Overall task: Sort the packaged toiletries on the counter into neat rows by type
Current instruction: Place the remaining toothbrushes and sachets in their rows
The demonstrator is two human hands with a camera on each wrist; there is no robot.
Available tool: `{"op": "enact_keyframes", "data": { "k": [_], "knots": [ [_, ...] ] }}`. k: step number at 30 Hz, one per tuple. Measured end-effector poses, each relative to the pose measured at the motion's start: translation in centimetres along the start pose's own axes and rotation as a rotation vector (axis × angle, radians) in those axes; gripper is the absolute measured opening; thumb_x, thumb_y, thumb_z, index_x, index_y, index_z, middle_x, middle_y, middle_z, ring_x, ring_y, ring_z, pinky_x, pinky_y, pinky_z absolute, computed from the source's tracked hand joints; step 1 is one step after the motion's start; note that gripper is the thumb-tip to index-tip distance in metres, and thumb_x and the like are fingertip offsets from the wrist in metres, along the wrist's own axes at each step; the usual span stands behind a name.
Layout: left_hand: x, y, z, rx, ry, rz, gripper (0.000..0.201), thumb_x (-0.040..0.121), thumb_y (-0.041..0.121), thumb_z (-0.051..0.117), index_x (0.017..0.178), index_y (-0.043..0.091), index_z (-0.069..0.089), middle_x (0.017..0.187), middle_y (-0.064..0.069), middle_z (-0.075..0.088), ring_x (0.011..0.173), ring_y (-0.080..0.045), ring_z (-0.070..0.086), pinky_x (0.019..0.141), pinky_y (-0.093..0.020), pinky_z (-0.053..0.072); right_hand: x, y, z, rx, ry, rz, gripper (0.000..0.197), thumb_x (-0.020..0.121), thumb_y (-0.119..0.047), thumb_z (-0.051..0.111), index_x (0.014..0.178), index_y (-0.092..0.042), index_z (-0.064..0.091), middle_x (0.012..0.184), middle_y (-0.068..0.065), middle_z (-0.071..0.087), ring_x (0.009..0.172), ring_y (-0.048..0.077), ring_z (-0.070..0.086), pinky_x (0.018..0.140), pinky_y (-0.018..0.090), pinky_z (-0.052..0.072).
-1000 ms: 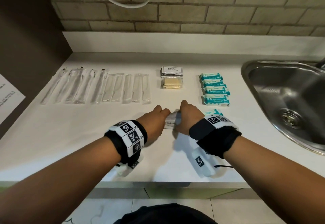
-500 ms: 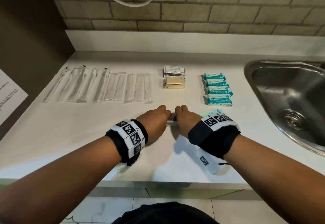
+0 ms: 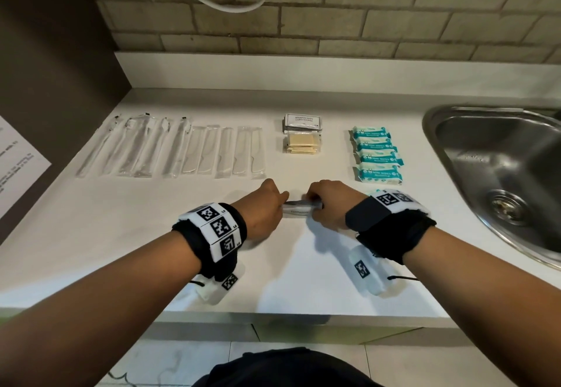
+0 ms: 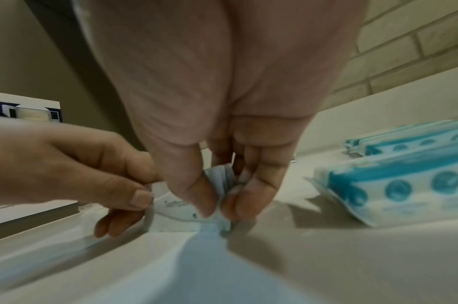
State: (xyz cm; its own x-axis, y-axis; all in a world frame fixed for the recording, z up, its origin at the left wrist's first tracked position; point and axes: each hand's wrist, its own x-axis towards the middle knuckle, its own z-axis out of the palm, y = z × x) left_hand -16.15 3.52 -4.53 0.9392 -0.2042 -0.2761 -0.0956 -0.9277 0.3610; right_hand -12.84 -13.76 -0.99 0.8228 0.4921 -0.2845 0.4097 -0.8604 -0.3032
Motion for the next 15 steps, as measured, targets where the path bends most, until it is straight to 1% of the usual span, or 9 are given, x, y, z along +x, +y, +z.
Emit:
{"op": "enact_keyframes", "data": {
  "k": [2,4,6,8,9,10,12,14,15],
  "knots": [
    [-0.2,0.2,-0.3,0.028,-0.019,-0.012,0.031,0.103,0.014,0.033,0.124,0.000,0.051,0.118,-0.015,0.044,0.097,-0.033,0.056,0.095,-0.038,0.043,-0.1,0.3,-0.3,0.009,0.027,0.000,0.025,0.084,-0.015,0.059,0.108,-0.017,0.067,0.109,0.003,0.064,0.093,0.019,0.057,0.075,0.023,0.044],
    [-0.4,0.7,-0.7,0.039,-0.026,-0.005,0.028,0.103,0.012,0.032,0.121,-0.001,0.050,0.118,-0.018,0.044,0.100,-0.034,0.055,0.094,-0.040,0.042,-0.1,0.3,-0.6,0.011,0.045,-0.003,0.025,0.083,-0.014,0.060,0.105,-0.019,0.071,0.103,0.003,0.067,0.086,0.017,0.056,0.072,0.024,0.046],
    [-0.4,0.9,-0.9,0.022,-0.012,0.006,0.029,0.103,0.012,0.034,0.123,-0.002,0.050,0.118,-0.020,0.045,0.095,-0.029,0.053,0.094,-0.041,0.044,-0.1,0.3,-0.6,0.013,0.051,-0.011,0.028,0.082,-0.013,0.060,0.106,-0.021,0.073,0.102,0.003,0.068,0.085,0.016,0.057,0.072,0.024,0.047],
    [-0.3,0.9,-0.9,0.019,0.002,0.020,0.033,0.102,0.013,0.036,0.130,0.000,0.049,0.127,-0.023,0.045,0.092,-0.020,0.046,0.091,-0.040,0.045,0.0,0.2,-0.6,0.012,0.046,-0.018,0.031,0.082,-0.011,0.059,0.108,-0.022,0.073,0.103,0.002,0.069,0.085,0.016,0.056,0.072,0.024,0.048],
    [-0.2,0.9,-0.9,0.030,-0.012,0.027,0.034,0.102,0.013,0.037,0.131,0.001,0.049,0.129,-0.023,0.044,0.093,-0.019,0.045,0.091,-0.040,0.045,0.1,0.2,-0.5,0.012,0.042,-0.019,0.032,0.082,-0.011,0.058,0.108,-0.022,0.073,0.104,0.002,0.069,0.088,0.017,0.058,0.073,0.025,0.049],
    [-0.2,0.9,-0.9,0.046,-0.034,0.033,0.034,0.102,0.013,0.036,0.130,0.001,0.050,0.129,-0.023,0.044,0.096,-0.021,0.049,0.094,-0.040,0.044,0.1,0.2,-0.6,0.011,0.039,-0.019,0.032,0.083,-0.010,0.058,0.109,-0.022,0.072,0.106,0.003,0.069,0.091,0.019,0.060,0.072,0.025,0.048],
    [0.1,0.9,-1.0,0.061,-0.076,0.043,0.030,0.102,0.013,0.036,0.123,0.000,0.054,0.125,-0.021,0.044,0.111,-0.030,0.053,0.099,-0.040,0.041,0.3,0.2,-0.7,0.004,0.030,-0.016,0.031,0.084,-0.009,0.057,0.109,-0.020,0.071,0.107,0.003,0.068,0.093,0.019,0.059,0.069,0.022,0.042],
    [0.3,0.9,-1.5,0.006,-0.074,0.046,0.030,0.101,0.013,0.039,0.121,0.001,0.059,0.122,-0.018,0.049,0.118,-0.032,0.053,0.102,-0.039,0.041,0.5,0.3,-1.0,0.009,0.028,-0.010,0.028,0.083,-0.009,0.059,0.108,-0.017,0.069,0.108,0.002,0.066,0.085,0.016,0.053,0.065,0.020,0.038],
    [0.4,1.0,-1.9,-0.020,-0.061,0.046,0.032,0.101,0.014,0.042,0.124,0.004,0.060,0.122,-0.017,0.053,0.118,-0.031,0.054,0.101,-0.035,0.041,0.6,0.5,-1.3,0.024,0.025,0.002,0.027,0.082,-0.008,0.061,0.107,-0.016,0.066,0.107,0.002,0.065,0.083,0.014,0.050,0.060,0.019,0.038]
  ]
}}
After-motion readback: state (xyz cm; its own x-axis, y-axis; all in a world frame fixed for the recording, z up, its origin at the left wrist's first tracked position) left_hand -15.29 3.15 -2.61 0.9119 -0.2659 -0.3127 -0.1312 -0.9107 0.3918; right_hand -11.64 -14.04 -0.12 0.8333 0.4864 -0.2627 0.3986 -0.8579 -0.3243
